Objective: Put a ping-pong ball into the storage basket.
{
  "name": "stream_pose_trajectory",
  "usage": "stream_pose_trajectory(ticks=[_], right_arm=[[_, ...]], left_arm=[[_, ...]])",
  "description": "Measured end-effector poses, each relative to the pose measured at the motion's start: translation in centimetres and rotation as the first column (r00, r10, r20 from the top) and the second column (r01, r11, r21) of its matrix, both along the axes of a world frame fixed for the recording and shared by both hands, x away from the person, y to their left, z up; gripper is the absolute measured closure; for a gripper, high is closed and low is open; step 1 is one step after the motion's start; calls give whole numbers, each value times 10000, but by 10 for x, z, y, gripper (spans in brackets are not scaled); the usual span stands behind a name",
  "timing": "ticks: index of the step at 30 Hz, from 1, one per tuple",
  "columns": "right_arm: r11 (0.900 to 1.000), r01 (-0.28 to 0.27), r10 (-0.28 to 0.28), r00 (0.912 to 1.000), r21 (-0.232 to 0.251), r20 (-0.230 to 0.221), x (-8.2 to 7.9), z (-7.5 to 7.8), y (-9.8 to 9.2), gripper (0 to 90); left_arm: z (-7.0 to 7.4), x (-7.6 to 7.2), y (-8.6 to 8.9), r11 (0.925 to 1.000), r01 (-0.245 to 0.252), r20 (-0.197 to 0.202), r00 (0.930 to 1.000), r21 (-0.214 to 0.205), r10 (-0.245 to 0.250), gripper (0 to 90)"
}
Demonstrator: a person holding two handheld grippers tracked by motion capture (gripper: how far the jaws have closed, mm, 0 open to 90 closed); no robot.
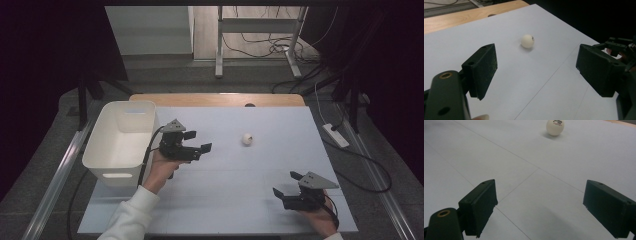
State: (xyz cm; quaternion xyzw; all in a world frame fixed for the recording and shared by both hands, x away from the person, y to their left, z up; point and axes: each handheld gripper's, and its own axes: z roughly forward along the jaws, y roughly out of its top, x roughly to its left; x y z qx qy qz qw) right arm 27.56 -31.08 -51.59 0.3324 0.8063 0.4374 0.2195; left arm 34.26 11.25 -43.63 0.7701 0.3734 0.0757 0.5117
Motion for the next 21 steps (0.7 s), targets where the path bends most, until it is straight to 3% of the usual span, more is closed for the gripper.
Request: stream_pose_trajectory(ticks=[21], right_arm=[[10000, -6, 6, 10000, -9, -10, 0, -1, 0, 116]], left_arm=[[-15, 14, -10, 9992, -111, -300, 9995, 392, 123, 182]])
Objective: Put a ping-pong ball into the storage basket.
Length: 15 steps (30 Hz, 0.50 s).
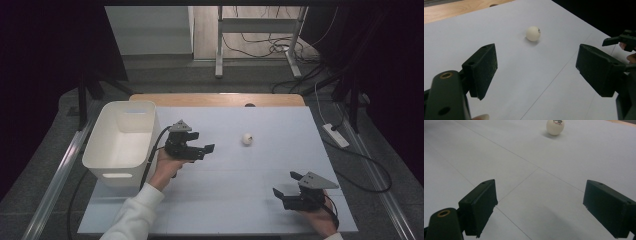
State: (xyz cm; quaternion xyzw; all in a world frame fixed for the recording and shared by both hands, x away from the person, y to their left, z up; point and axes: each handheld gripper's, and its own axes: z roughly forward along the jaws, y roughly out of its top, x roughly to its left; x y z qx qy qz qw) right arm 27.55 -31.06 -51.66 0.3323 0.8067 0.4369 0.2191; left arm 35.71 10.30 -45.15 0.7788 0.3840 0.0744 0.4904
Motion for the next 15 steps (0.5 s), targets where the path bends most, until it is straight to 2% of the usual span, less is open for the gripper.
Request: stream_pose_trajectory(ticks=[15], right_arm=[[10000, -29, 29, 10000, -50, -20, 0, -1, 0, 118]], left_arm=[[-9, 11, -9, 10000, -12, -175, 9998, 75, 13, 190]])
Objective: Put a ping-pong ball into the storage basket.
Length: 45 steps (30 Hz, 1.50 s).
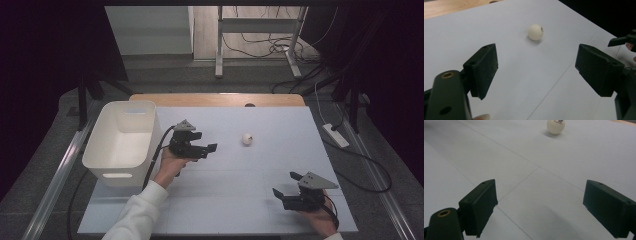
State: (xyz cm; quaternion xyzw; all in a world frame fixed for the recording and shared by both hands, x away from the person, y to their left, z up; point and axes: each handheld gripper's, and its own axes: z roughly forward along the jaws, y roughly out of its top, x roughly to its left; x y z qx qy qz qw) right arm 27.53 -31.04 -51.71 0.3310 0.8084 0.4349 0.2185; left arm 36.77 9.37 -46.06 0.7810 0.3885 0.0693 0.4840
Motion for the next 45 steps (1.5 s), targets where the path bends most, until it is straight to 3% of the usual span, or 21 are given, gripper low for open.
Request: stream_pose_trajectory(ticks=[45], right_arm=[[9999, 97, -97, 10000, 45, -6, -2, 0, -2, 119]], left_arm=[[-10, 27, -49, 9968, 643, -326, 9975, 477, -628, 191]])
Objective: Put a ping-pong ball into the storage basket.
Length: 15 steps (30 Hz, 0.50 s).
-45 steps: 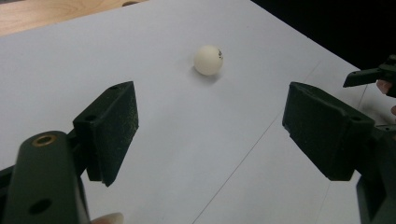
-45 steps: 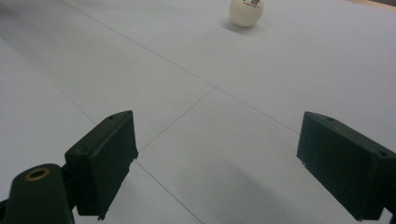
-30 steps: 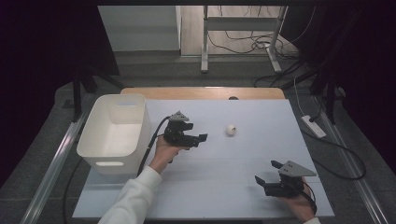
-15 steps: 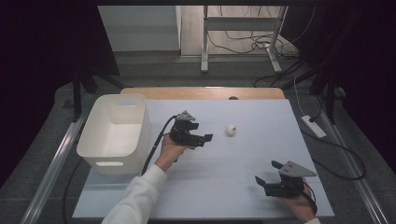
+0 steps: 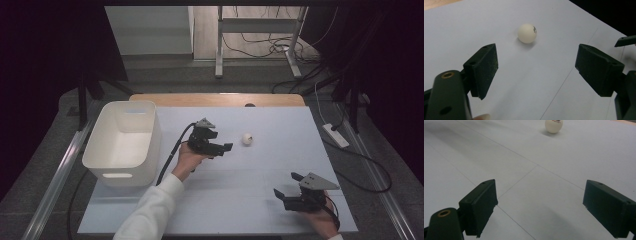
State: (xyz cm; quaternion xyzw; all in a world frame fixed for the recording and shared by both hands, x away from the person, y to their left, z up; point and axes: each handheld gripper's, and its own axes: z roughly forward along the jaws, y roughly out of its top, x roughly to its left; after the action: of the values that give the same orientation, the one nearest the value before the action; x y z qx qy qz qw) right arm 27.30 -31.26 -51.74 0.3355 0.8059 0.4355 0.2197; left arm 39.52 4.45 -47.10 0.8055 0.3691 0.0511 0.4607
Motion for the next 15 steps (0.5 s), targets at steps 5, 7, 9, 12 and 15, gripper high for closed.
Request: stream_pose_trajectory(ticks=[5, 7, 9, 12, 15], right_arm=[[10000, -2, 2, 10000, 20, -1, 0, 0, 0, 118], [10000, -2, 2, 10000, 32, -6, 0, 0, 0, 118], [9999, -8, 8, 10000, 115, -24, 0, 1, 0, 119], [9999, 23, -23, 10000, 141, 4, 0, 1, 0, 118], [9999, 56, -56, 10000, 111, -15, 0, 1, -1, 119]], left_arm=[[-2, 2, -5, 10000, 26, -20, 10000, 93, -26, 191], [-2, 3, -6, 9999, 38, -17, 10000, 169, -38, 191], [-3, 4, -7, 9999, 47, -76, 10000, 114, -46, 191], [-2, 6, -9, 9999, 64, -71, 10000, 124, -63, 191], [-2, 7, -12, 9998, 71, -55, 10000, 193, -70, 191]])
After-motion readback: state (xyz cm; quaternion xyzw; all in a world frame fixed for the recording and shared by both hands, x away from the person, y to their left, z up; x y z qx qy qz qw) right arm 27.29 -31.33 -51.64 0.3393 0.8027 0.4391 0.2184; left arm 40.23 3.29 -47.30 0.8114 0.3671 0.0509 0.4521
